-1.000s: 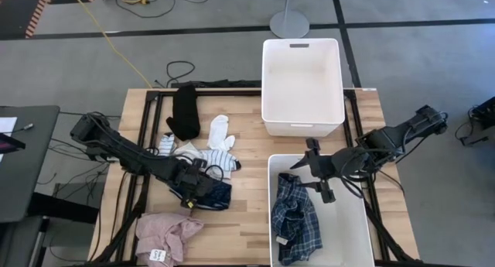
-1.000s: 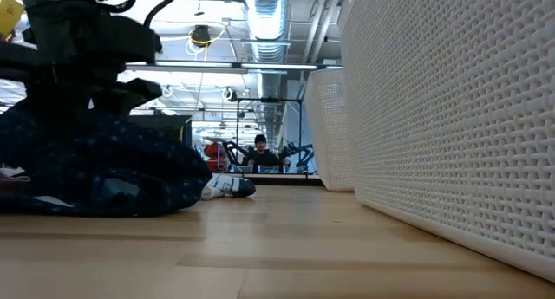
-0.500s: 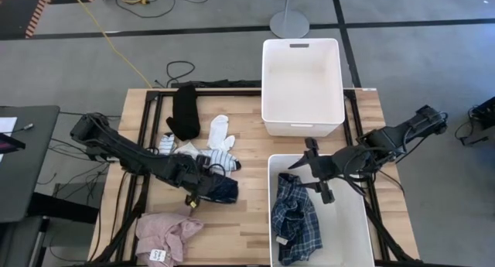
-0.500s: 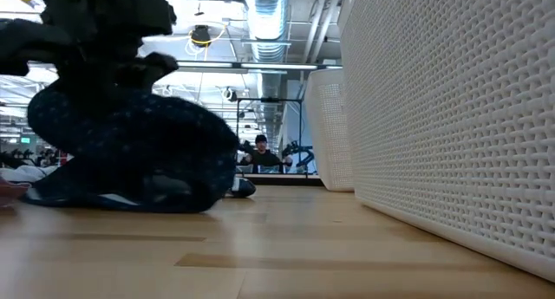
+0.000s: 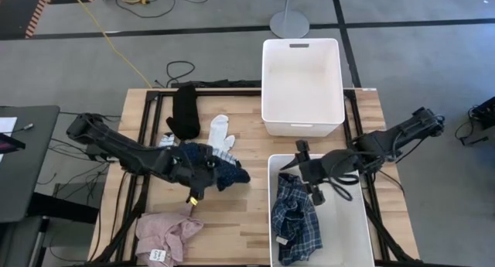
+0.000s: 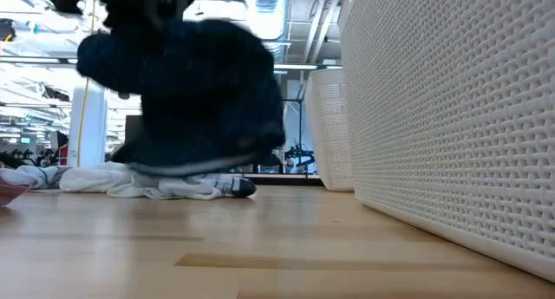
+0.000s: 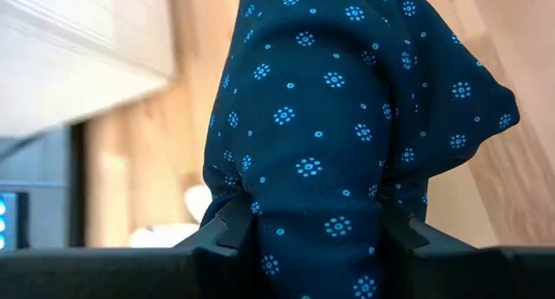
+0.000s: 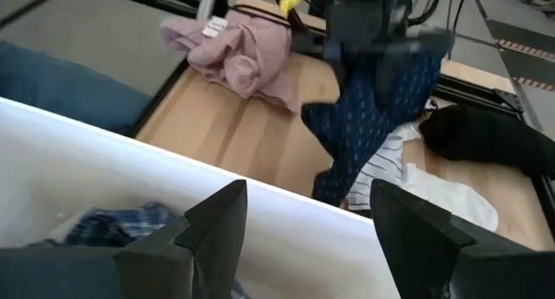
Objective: Sort clothes
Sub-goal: Put the blue polo shirt into the bottom white laundry bin
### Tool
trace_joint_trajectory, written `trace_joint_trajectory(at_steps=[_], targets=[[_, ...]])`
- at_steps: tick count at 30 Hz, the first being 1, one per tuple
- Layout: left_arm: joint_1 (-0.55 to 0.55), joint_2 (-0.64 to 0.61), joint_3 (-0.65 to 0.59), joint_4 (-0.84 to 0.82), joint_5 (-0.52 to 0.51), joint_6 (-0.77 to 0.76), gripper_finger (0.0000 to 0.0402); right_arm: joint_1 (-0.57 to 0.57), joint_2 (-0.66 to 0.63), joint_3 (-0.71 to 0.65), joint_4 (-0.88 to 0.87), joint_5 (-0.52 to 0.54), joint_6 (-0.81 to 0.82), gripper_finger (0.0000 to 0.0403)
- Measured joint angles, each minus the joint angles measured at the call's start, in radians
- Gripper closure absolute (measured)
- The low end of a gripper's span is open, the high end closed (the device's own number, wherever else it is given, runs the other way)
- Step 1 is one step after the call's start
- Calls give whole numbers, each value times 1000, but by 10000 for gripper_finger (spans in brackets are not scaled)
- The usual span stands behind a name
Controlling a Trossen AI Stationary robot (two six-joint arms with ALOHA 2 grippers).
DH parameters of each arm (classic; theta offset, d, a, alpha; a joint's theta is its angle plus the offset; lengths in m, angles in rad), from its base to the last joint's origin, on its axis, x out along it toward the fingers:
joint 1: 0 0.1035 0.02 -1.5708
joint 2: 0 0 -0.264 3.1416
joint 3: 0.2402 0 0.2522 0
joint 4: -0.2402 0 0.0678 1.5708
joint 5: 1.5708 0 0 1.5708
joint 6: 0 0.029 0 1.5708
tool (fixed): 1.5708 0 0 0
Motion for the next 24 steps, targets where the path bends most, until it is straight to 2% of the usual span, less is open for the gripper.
trace_joint_trajectory(at_steps=[6,12,17,24], targets=[[-3,-97,65,12,-91,76,280,-43,55,0,13,35,-27,142],[-35,-211,88,146,-97,191,280,-88,76,0,32,133,-69,142],[-54,-272,88,338,-21,314,280,-122,89,0,122,162,-155,142],[-41,-251,89,561,58,490,280,-140,139,0,352,161,-346,142]])
